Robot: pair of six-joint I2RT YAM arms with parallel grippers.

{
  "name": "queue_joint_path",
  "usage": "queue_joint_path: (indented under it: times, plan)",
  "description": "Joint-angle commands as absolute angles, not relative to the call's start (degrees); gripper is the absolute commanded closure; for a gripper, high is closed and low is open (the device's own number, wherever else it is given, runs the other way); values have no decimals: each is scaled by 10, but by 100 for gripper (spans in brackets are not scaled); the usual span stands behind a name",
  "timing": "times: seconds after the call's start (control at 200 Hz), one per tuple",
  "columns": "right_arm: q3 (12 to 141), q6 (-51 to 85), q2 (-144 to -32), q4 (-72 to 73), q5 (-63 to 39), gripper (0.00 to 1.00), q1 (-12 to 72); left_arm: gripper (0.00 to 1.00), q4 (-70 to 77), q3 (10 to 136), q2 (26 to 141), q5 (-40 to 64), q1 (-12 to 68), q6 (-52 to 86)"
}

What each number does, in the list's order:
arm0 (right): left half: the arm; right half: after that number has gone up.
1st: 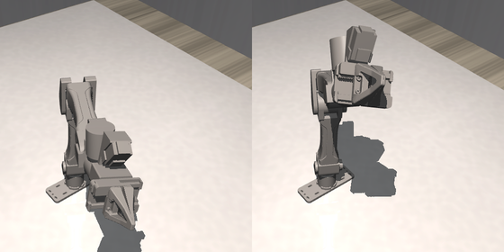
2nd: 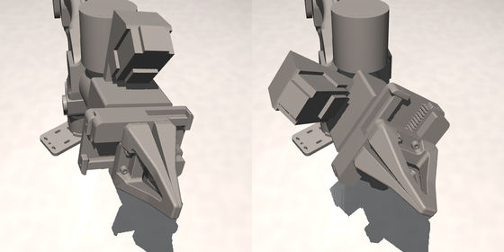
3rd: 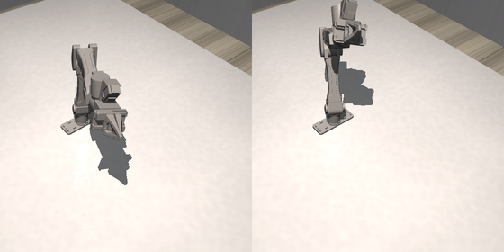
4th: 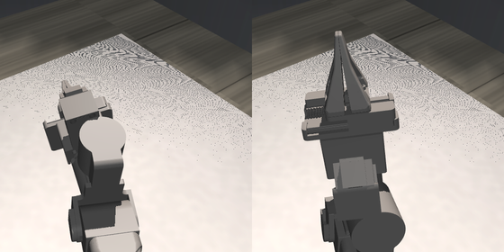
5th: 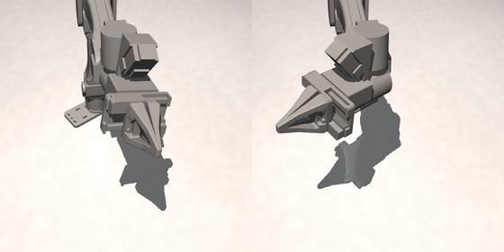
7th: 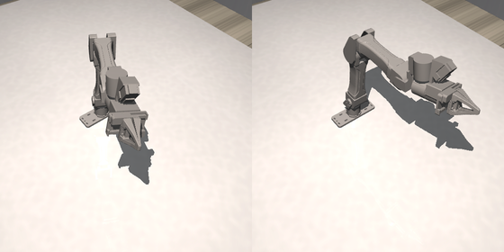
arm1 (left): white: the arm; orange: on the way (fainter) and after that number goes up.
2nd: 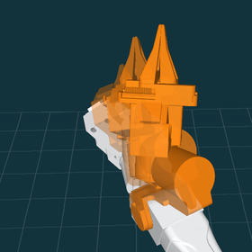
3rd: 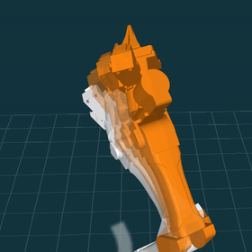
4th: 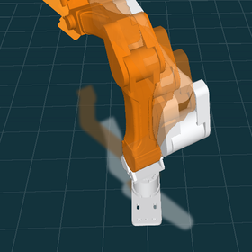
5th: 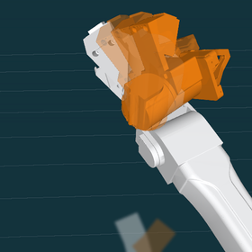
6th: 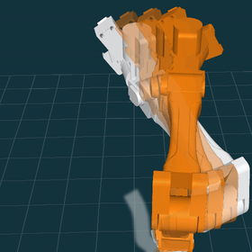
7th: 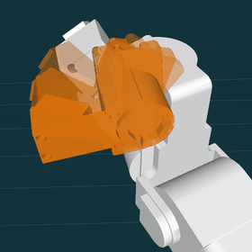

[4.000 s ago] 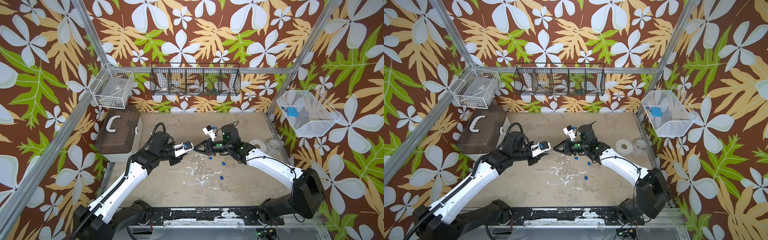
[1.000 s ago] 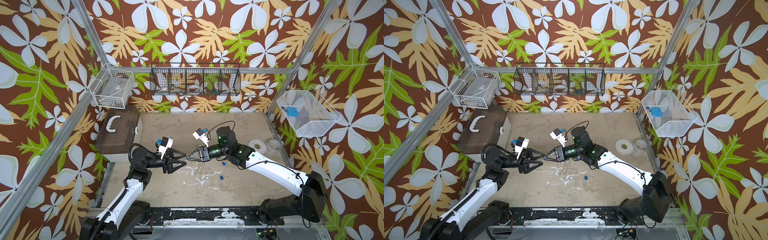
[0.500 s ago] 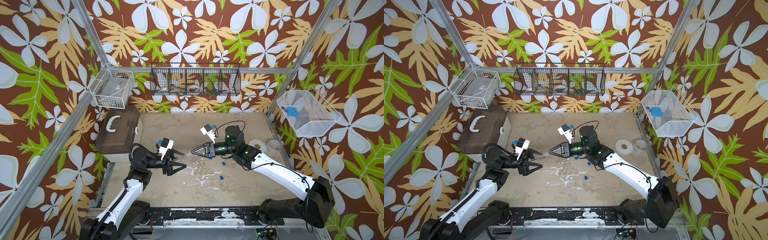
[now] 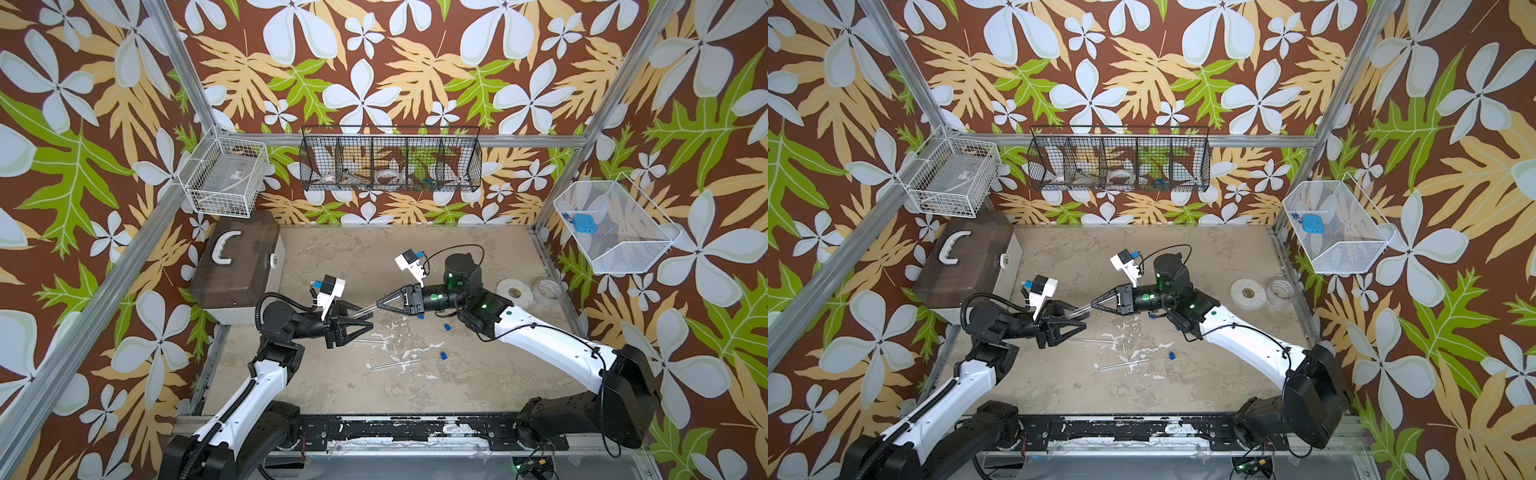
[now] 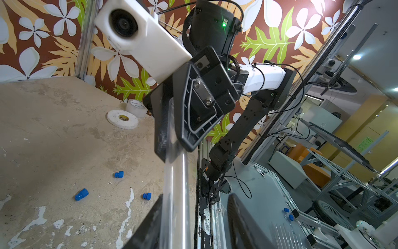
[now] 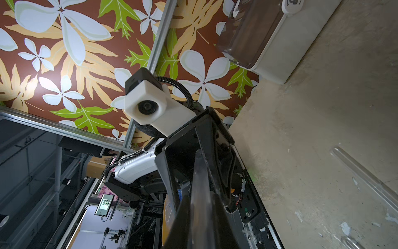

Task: Insert stoppers into test tubes
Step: Pick up the test tube at the center of the board.

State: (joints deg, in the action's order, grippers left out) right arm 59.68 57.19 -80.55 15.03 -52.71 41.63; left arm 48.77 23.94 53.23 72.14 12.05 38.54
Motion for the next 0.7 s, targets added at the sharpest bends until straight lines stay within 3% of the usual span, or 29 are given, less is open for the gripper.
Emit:
queue_joint_path:
  times: [0.0, 0.521, 0.696]
  plan:
    - [596, 577, -808, 170, -531, 88, 418, 58, 518, 243, 530, 717, 122, 396]
    - [600, 567, -813, 161, -529, 88, 423, 85, 513, 244, 530, 708, 122, 395]
    - [602, 560, -811, 148, -527, 85, 423, 90, 503, 244, 532, 710, 122, 386]
